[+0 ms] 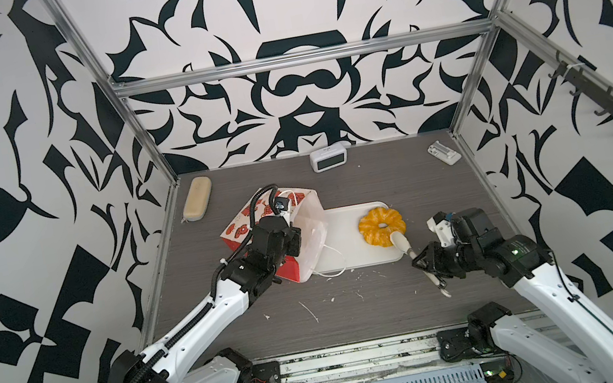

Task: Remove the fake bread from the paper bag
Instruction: 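Lift the tongs off the bread and draw the right gripper back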

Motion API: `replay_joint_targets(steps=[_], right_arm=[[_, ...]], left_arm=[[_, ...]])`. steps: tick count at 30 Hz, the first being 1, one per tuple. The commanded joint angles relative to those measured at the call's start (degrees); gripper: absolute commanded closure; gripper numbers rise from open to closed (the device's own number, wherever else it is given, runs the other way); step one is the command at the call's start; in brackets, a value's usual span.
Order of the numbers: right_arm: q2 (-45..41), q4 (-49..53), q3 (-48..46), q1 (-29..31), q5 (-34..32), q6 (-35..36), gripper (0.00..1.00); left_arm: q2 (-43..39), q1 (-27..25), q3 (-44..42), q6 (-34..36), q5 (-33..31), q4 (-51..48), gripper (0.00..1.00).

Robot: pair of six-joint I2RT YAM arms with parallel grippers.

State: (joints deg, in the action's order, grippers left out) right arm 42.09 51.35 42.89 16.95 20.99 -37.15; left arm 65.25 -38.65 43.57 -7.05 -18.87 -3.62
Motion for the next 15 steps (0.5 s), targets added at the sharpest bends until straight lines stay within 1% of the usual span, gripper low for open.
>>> replay_joint_targets(steps=[1,9,12,15], right_arm=[[1.22,2.86,3.74,-0.16,-9.98,4.76,0.83],[6.81,-2.36,2.26,-0.16,-14.60,6.33,0.84],[7.89,-4.39,1.33,-0.33,-14.99,6.69,0.84],[9.90,-6.40,0.57,-0.51,-13.97,7.04,0.84]], left_arm=[[-0.79,-0.02,-0.75,-0.33,-0.54,2.04,1.00],[-0.82,-0.02,-0.42,-0.30,-0.57,1.70,1.00],[-0.83,-0.02,-0.38,-0.15,-0.81,1.51,1.00],[-0.76,-0.02,-0.33,-0.05,-1.03,1.49,1.00]])
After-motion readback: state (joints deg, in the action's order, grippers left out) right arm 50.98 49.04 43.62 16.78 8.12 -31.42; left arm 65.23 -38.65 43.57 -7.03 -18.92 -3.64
